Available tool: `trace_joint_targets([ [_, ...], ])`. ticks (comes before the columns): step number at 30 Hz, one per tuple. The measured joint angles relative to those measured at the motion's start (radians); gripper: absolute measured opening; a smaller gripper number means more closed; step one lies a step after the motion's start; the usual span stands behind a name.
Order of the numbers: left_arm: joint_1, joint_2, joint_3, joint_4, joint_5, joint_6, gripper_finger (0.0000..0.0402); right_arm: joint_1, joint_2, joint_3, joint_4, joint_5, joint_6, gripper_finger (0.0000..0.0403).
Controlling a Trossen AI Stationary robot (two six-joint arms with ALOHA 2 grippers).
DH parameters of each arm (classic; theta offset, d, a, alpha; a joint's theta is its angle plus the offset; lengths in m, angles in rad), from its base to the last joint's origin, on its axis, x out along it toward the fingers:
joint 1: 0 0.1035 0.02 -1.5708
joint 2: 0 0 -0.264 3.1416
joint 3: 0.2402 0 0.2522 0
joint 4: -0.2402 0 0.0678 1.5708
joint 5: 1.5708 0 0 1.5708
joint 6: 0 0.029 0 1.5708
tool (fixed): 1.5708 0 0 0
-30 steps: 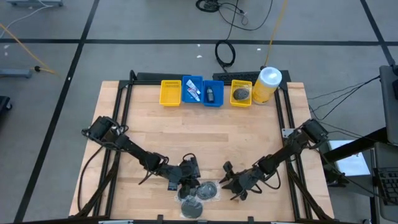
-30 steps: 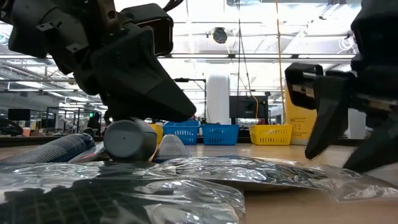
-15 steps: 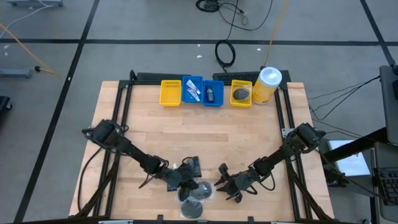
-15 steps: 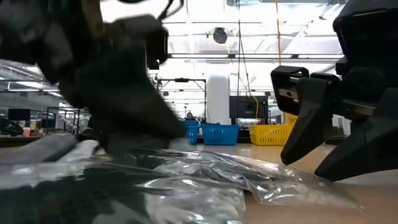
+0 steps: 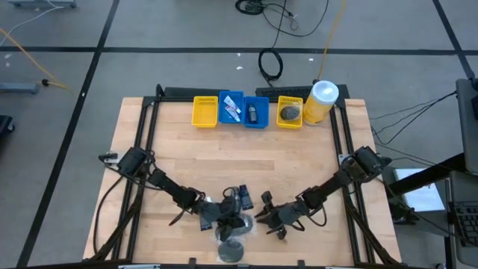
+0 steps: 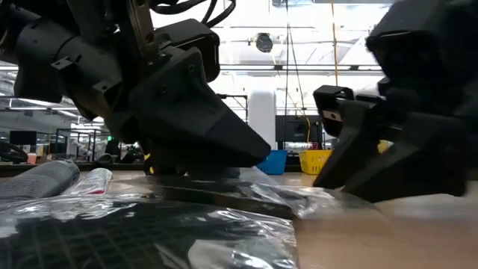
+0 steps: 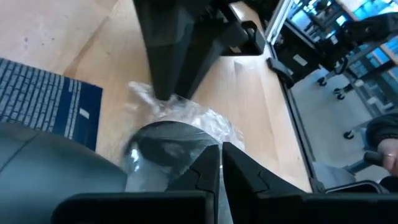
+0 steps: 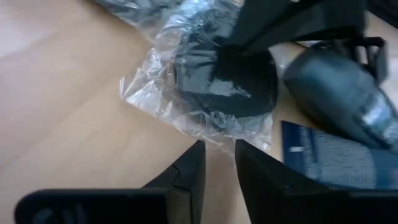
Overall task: Pick & Place Travel size toiletries
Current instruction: Put the black hairbrush into the right yellow bin
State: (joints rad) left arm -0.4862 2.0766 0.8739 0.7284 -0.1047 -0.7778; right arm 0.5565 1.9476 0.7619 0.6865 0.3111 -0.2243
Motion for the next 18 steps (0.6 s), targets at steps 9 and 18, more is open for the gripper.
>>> trace_joint_targets([
  [9, 0.000, 0.001, 0.005, -0.017, 0.000, 0.014, 0.0019, -0.020, 0.000, 0.016, -0.014, 0.004, 0.001, 0.0005],
  [18, 0.001, 0.008, 0.002, 0.086, 0.012, 0.121, 0.0019, 0.007, -0.062, 0.016, -0.054, 0.003, -0.011, 0.0001],
])
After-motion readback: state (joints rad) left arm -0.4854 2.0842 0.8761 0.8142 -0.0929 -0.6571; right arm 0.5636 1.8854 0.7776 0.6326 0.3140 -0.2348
